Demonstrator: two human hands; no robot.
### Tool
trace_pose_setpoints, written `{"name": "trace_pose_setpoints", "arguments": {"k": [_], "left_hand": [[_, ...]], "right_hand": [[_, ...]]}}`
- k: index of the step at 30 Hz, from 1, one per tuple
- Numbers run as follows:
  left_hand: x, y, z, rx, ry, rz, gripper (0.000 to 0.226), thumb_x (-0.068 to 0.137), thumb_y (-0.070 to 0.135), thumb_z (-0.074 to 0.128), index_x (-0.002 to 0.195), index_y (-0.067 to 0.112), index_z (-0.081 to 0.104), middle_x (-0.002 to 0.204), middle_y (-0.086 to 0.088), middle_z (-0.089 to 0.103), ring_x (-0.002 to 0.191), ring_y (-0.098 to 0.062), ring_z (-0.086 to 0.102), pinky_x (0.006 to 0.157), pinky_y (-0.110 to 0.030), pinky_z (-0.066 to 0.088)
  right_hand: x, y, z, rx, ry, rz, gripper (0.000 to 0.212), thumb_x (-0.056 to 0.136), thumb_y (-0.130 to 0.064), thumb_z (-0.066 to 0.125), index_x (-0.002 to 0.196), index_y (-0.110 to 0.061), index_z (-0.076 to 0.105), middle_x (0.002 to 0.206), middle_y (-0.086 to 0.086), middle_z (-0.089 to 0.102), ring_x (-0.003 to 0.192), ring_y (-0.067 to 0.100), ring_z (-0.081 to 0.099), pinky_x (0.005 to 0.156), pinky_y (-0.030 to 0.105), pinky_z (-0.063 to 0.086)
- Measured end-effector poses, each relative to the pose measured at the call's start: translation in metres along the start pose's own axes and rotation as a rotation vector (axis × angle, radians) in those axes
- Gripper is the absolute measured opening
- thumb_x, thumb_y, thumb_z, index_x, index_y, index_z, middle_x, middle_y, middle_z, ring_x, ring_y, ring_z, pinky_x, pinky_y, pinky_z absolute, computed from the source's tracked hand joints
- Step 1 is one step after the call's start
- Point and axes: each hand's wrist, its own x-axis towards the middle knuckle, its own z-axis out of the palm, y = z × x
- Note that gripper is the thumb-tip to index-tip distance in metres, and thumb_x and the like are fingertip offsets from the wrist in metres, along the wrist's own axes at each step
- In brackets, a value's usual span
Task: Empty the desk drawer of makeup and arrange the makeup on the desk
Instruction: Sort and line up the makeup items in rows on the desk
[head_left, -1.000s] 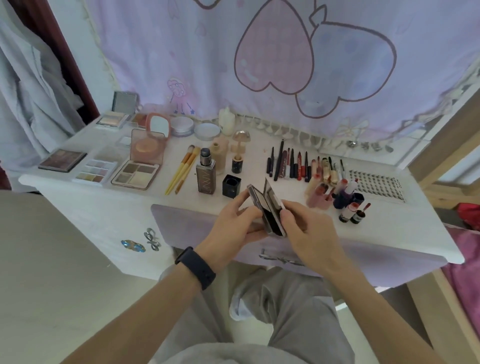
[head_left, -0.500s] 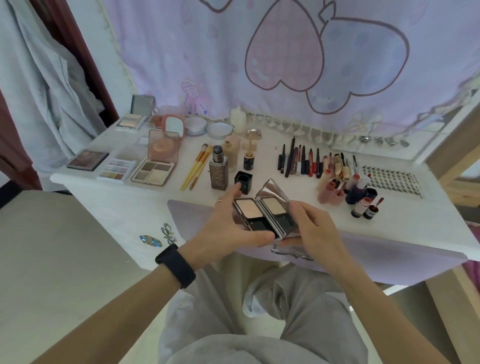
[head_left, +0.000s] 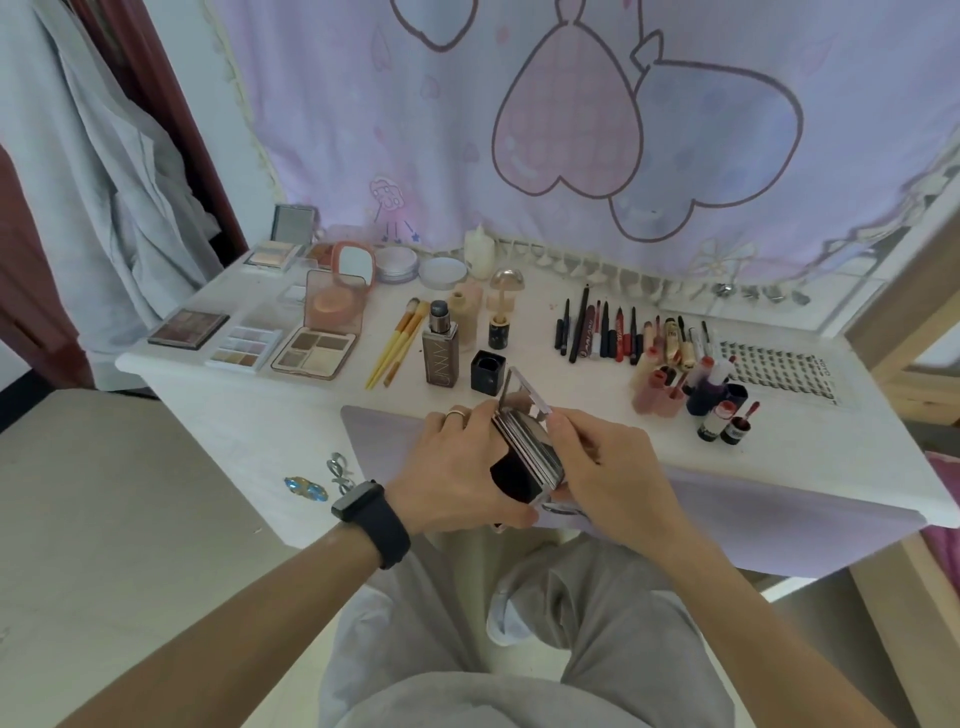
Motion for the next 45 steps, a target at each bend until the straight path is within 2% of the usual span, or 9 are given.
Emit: {"name": "trace_pose_setpoints", "arguments": {"k": [5, 7, 10, 16, 20, 26, 30, 36, 45], "left_hand": [[-0.012, -0.010, -0.008, -0.128, -0.012, -0.007, 0.118, 0.053, 0.068, 0.077, 0.149, 0.026, 0.023, 0.132, 0.008, 0.043, 0.121, -0.014, 0.037, 0.108, -0.035, 0.034], [-0.024, -0.014, -0.016, -0.217, 0.012, -0.027, 0.114, 0.055, 0.061, 0.082, 0.148, 0.026, 0.027, 0.131, 0.008, 0.046, 0.120, -0.015, 0.040, 0.107, -0.038, 0.037], [-0.047, -0.021, -0.029, -0.319, 0.046, -0.029, 0.104, 0.054, 0.055, 0.082, 0.143, 0.025, 0.035, 0.125, 0.008, 0.052, 0.116, -0.016, 0.051, 0.102, -0.042, 0.046], [-0.075, -0.074, -0.080, -0.376, 0.163, -0.259, 0.119, 0.044, 0.060, 0.086, 0.146, 0.027, 0.034, 0.126, 0.009, 0.056, 0.115, -0.016, 0.057, 0.091, -0.037, 0.056], [-0.056, -0.133, -0.130, -0.368, 0.311, -0.456, 0.103, 0.051, 0.054, 0.093, 0.137, 0.025, 0.042, 0.118, 0.007, 0.059, 0.111, -0.018, 0.059, 0.088, -0.032, 0.051], [0.001, -0.207, -0.202, -0.387, 0.381, -0.588, 0.075, 0.040, 0.061, 0.088, 0.100, 0.023, 0.062, 0.099, 0.004, 0.069, 0.092, -0.015, 0.065, 0.072, -0.028, 0.048], [0.047, -0.256, -0.225, -0.352, 0.390, -0.655, 0.066, 0.060, 0.050, 0.090, 0.108, 0.013, 0.063, 0.091, 0.003, 0.064, 0.078, -0.009, 0.058, 0.061, -0.022, 0.039], [0.105, -0.292, -0.220, -0.228, 0.339, -0.756, 0.112, 0.053, 0.061, 0.087, 0.141, 0.007, 0.045, 0.132, -0.015, 0.058, 0.119, -0.036, 0.055, 0.101, -0.047, 0.048], [0.140, -0.288, -0.204, -0.028, 0.293, -0.796, 0.119, 0.063, 0.064, 0.082, 0.150, 0.003, 0.027, 0.150, -0.024, 0.039, 0.137, -0.043, 0.036, 0.112, -0.053, 0.033]], "right_hand": [[0.005, -0.009, -0.002, 0.204, -0.146, 0.111, 0.057, 0.096, -0.069, 0.036, 0.104, -0.027, 0.074, 0.088, -0.002, 0.077, 0.081, 0.019, 0.073, 0.078, 0.043, 0.059], [0.009, -0.008, 0.001, 0.277, -0.125, 0.145, 0.049, 0.095, -0.070, 0.037, 0.108, -0.038, 0.073, 0.099, -0.012, 0.077, 0.090, 0.009, 0.073, 0.084, 0.038, 0.058], [0.024, 0.004, 0.005, 0.035, 0.025, 0.127, 0.029, 0.103, -0.049, 0.045, 0.115, -0.037, 0.067, 0.105, -0.021, 0.072, 0.098, 0.003, 0.069, 0.088, 0.029, 0.054], [0.056, 0.029, 0.033, -0.581, -0.026, 0.025, 0.040, 0.103, -0.024, 0.044, 0.137, -0.010, 0.059, 0.142, 0.005, 0.058, 0.133, 0.027, 0.042, 0.109, 0.037, 0.037], [0.066, 0.030, 0.047, -0.649, -0.031, 0.001, 0.044, 0.104, -0.026, 0.042, 0.142, -0.008, 0.054, 0.150, 0.010, 0.050, 0.140, 0.027, 0.039, 0.112, 0.042, 0.038], [0.070, 0.040, 0.051, -0.781, -0.136, 0.032, 0.062, 0.104, -0.040, 0.017, 0.160, -0.017, 0.027, 0.168, 0.002, 0.023, 0.155, 0.019, 0.016, 0.126, 0.041, 0.010], [0.072, 0.043, 0.054, -0.808, -0.174, 0.066, 0.071, 0.098, -0.046, -0.003, 0.163, -0.021, 0.009, 0.171, -0.005, 0.003, 0.157, 0.013, -0.001, 0.125, 0.039, -0.002], [0.070, 0.039, 0.056, -0.851, -0.138, 0.078, 0.076, 0.095, -0.046, -0.006, 0.162, -0.019, 0.018, 0.169, -0.004, 0.012, 0.156, 0.013, 0.008, 0.126, 0.039, 0.004], [0.072, 0.032, 0.059, -0.854, -0.127, 0.118, 0.073, 0.096, -0.044, 0.001, 0.161, -0.019, 0.022, 0.168, -0.005, 0.015, 0.156, 0.012, 0.013, 0.127, 0.042, 0.012]]}}
